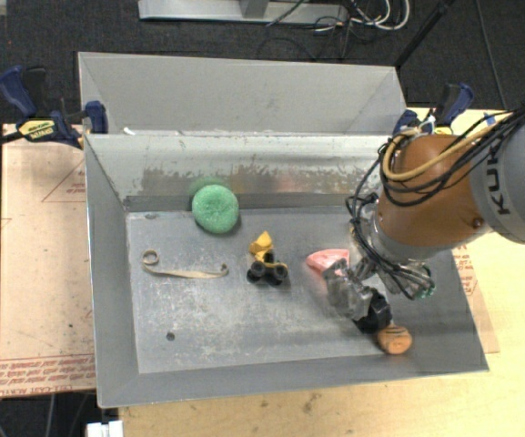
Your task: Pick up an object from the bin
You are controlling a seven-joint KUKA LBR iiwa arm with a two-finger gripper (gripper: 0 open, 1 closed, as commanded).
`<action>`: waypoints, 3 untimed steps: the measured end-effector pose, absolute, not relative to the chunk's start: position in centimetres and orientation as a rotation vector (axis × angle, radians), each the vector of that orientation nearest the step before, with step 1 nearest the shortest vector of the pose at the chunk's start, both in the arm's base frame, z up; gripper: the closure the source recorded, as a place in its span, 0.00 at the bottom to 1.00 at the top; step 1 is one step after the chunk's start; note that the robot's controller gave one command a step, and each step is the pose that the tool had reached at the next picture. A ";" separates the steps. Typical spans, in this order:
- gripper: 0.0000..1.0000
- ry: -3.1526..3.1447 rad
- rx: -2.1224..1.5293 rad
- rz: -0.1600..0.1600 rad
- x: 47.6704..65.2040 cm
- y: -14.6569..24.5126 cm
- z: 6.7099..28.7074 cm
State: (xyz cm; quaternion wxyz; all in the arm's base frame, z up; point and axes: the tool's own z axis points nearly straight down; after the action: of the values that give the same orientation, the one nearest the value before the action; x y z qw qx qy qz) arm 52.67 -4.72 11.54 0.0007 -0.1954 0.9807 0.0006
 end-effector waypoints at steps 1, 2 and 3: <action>0.00 3.080 -0.614 0.002 52.7 -4.7 11.5; 0.00 3.080 -0.614 0.002 52.7 -4.7 11.5; 0.00 3.073 -0.620 -0.001 56.8 -5.3 9.3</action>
Offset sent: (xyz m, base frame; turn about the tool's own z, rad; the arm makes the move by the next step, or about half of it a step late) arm 0.0000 0.0000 0.0000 0.0000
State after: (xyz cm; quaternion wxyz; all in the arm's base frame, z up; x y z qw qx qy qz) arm 56.77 -5.25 9.35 0.0032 -0.1976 0.9803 -0.0004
